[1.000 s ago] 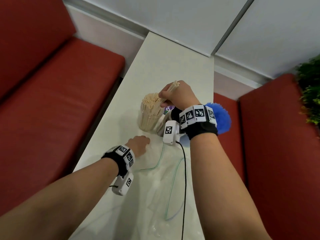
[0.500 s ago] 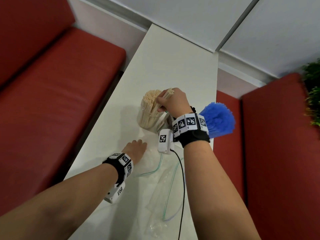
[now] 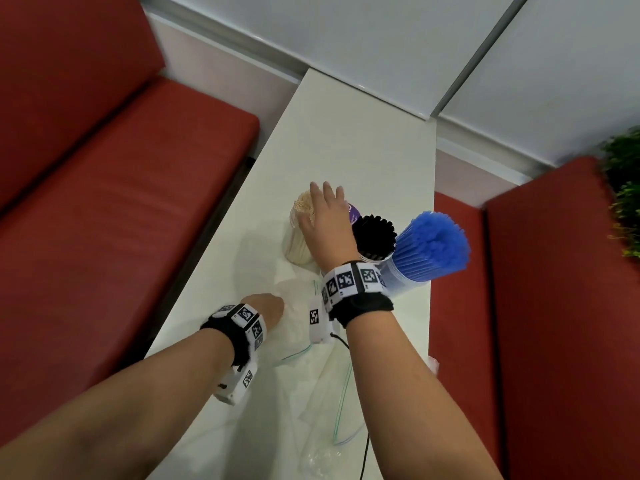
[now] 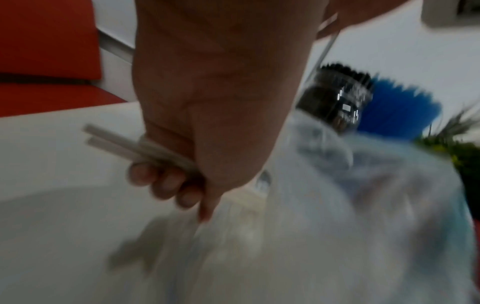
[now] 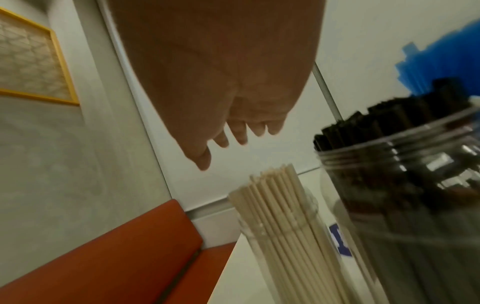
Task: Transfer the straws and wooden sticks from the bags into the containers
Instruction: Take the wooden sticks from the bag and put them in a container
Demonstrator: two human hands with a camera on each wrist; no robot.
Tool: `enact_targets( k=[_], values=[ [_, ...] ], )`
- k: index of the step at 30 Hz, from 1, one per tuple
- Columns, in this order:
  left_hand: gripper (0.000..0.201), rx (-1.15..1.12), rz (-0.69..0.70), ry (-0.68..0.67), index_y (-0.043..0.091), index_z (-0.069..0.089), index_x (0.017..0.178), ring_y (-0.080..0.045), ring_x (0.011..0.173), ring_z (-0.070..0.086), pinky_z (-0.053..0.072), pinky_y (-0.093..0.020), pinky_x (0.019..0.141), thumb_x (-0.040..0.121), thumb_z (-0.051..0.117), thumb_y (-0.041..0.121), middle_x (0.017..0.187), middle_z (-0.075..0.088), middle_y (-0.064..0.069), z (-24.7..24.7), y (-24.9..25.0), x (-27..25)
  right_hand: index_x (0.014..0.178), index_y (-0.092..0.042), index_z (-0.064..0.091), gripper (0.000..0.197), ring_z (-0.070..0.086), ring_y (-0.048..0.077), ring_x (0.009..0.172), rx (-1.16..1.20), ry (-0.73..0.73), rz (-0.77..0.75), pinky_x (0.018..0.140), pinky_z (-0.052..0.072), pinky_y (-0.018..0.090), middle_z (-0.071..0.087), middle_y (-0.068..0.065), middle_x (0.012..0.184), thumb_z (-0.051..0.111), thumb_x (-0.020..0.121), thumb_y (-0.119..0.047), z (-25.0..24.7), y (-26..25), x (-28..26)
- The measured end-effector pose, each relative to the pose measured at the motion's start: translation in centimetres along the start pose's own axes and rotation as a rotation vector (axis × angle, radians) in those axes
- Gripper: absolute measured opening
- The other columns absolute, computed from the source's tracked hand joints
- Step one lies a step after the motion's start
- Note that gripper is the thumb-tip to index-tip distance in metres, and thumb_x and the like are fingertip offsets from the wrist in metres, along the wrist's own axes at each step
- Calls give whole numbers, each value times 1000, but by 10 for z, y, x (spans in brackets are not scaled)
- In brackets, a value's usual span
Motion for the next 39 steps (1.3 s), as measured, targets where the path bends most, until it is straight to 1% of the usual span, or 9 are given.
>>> enact_targets(
  k=[2, 5, 10, 17, 19, 22, 25, 31, 39],
  values=[
    [45, 16, -12, -15, 14, 31, 150, -27, 142, 32, 29, -43, 116, 106, 30, 23, 156, 31, -5, -6, -12, -9, 156, -12, 33, 53, 13, 28, 156, 151, 83, -20, 125, 15, 34, 27, 13, 165, 46, 105, -15, -3, -3, -10],
    [40, 76, -78, -11, 7, 51, 137, -31, 128, 50, 43, -40, 104, 101, 43, 22, 142, 49, -15, -44, -29, -40, 140, -16, 59, 41, 55, 17, 128, 418, 210, 8, 109, 41, 27, 62, 5, 139, 51, 99, -15, -14, 2, -27],
    [33, 76, -165, -27, 1, 59, 126, -34, 120, 54, 44, -42, 102, 97, 53, 16, 134, 55, -17, -123, -40, -104, 117, -10, 70, 24, 69, 15, 69, 578, -91, 212, 73, 60, 35, 72, 8, 95, 54, 100, -13, 11, 19, -54],
    [14, 45, -34, 159, 9, 63, 95, -22, 69, 55, 54, -34, 69, 95, 54, 20, 89, 66, -7, -187, -24, -178, 129, -1, 54, 63, 71, 27, 88, 883, -192, 537, 68, 61, 33, 65, 15, 108, 54, 99, -56, 19, 25, -102],
    [17, -169, 81, 191, 11, 61, 97, -17, 53, 46, 42, -22, 46, 97, 50, 24, 77, 60, -6, -189, -13, -182, 129, -3, 53, 69, 73, 29, 94, 1189, -240, 553, 74, 62, 38, 68, 17, 113, 55, 95, -62, 15, 9, -111],
    [19, -597, 305, 132, 18, 55, 96, -12, 50, 37, 33, -21, 41, 100, 45, 34, 72, 46, -1, -181, 9, -186, 113, -9, 67, 46, 73, 21, 80, 1471, -171, 437, 68, 59, 32, 75, 8, 95, 54, 101, -51, -15, -10, -111],
    [30, -968, 498, -22, 17, 53, 99, -9, 47, 28, 29, -21, 42, 100, 45, 46, 63, 35, 5, -169, 29, -192, 83, -11, 68, 34, 62, 17, 57, 1306, -40, 340, 51, 51, 26, 68, 6, 71, 52, 103, -33, -58, -16, -108],
    [61, -1441, 532, -103, 20, 54, 83, -8, 46, 16, 15, -19, 37, 80, 44, 80, 59, 26, 6, -154, 31, -173, 81, -8, 66, 34, 41, 18, 44, 1048, 145, 181, 44, 36, 25, 51, 8, 57, 51, 104, -29, -122, -18, -107],
    [37, -2229, 404, -338, -3, 73, 76, -11, 52, 58, 46, -15, 38, 91, 61, 28, 75, 63, -10, -135, 41, -133, 81, -6, 66, 20, 47, 9, 41, 780, 133, -10, 43, 39, 20, 58, 5, 58, 66, 96, -19, -138, -43, -106]
  ],
)
Point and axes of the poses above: each hand's wrist, its own x-axis towards the middle knuckle, its own z-axis out of the palm, y = z × x, the point moved 8 cm from there along x, towards the middle knuckle
